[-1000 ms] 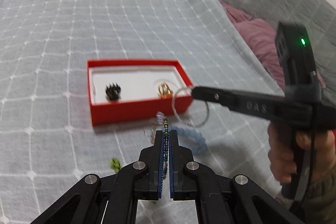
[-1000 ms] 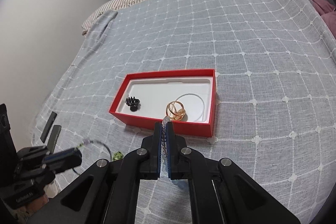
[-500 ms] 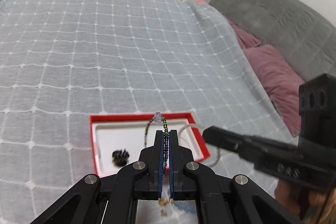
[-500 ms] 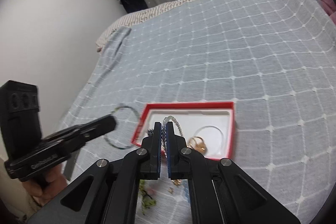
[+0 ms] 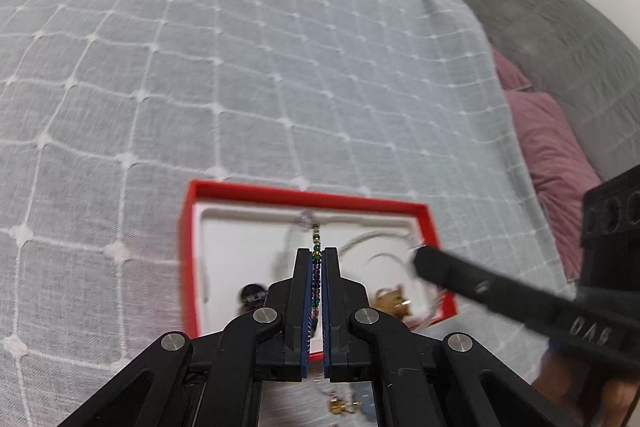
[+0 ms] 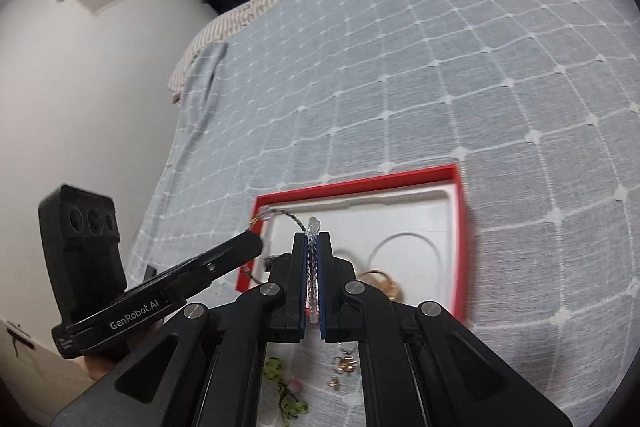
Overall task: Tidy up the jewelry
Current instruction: 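Lower both bracelets into the red box and open both tools, then grasp the green-bead bracelet with the left tool while the right tool grasps the light-blue bead bracelet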
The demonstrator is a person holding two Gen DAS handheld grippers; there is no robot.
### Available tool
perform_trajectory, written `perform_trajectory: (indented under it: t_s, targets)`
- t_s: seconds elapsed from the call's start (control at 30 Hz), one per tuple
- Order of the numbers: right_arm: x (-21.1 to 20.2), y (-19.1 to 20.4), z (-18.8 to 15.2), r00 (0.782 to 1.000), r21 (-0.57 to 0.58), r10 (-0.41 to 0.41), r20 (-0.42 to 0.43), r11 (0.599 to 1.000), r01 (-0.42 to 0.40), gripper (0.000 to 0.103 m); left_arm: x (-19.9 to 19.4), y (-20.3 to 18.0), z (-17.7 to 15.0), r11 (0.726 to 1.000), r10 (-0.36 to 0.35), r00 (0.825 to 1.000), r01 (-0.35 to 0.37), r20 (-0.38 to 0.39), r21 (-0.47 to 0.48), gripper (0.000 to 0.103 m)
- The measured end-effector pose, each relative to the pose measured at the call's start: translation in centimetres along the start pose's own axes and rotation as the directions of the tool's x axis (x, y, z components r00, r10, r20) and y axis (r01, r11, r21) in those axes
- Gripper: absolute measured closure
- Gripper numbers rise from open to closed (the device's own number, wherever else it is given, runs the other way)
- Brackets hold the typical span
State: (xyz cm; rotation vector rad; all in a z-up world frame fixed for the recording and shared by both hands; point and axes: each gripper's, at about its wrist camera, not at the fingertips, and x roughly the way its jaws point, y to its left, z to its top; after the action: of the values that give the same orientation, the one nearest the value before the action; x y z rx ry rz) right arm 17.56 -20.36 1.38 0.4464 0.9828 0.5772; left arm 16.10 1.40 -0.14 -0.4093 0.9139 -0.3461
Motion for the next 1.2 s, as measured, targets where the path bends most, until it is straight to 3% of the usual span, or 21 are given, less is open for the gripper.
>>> perform_trajectory:
  t_s: [0.33,0.47,0.73,0.77,0.87,0.9,1.13,1.2]
  targets:
    - [-0.3,-1.1,-0.5,0.988,-0.025,-0.152,0.006,0.988,0.152,0.094,0.5,0.4,-0.5,0.985,0.153,0.988,-0.153,0.004,0.076,0.101]
    - [-1.3,-1.6,-0.8,0.982,-0.025,-0.186,0.028,0.982,0.187,0.094,0.2,0.3,-0.7,0.978,0.184,0.983,-0.184,0.011,0.099,0.080]
    - [-3.7,-1.1,-1.2,0.979,-0.050,-0.193,0.061,0.979,0.196,0.094,-2.8,-0.5,-1.6,0.961,0.232,0.970,-0.241,0.079,0.135,0.076]
    - [-4.0,-1.0,-1.3,0.978,-0.052,-0.196,0.065,0.979,0.200,0.092,-3.0,-0.7,-1.9,0.957,0.243,0.967,-0.253,0.084,0.144,0.074]
    - [-4.8,-1.1,-1.7,0.979,-0.054,-0.193,0.060,0.979,0.197,0.072,-3.6,-1.4,-3.2,0.937,0.284,0.954,-0.298,0.098,0.183,0.069]
    - [-5.0,-1.2,-1.8,0.979,-0.054,-0.196,0.056,0.979,0.199,0.070,-3.6,-1.6,-3.4,0.932,0.294,0.951,-0.308,0.096,0.190,0.067]
    - [-5.0,-1.1,-2.5,0.971,-0.056,-0.238,0.013,0.970,0.239,0.069,-3.7,-2.3,-4.8,0.935,0.291,0.956,-0.295,0.048,0.196,0.058]
    - [-4.7,-0.9,-2.9,0.963,-0.076,-0.268,-0.016,0.961,0.266,0.069,-4.1,-2.3,-5.5,0.930,0.306,0.951,-0.308,0.042,0.202,0.049]
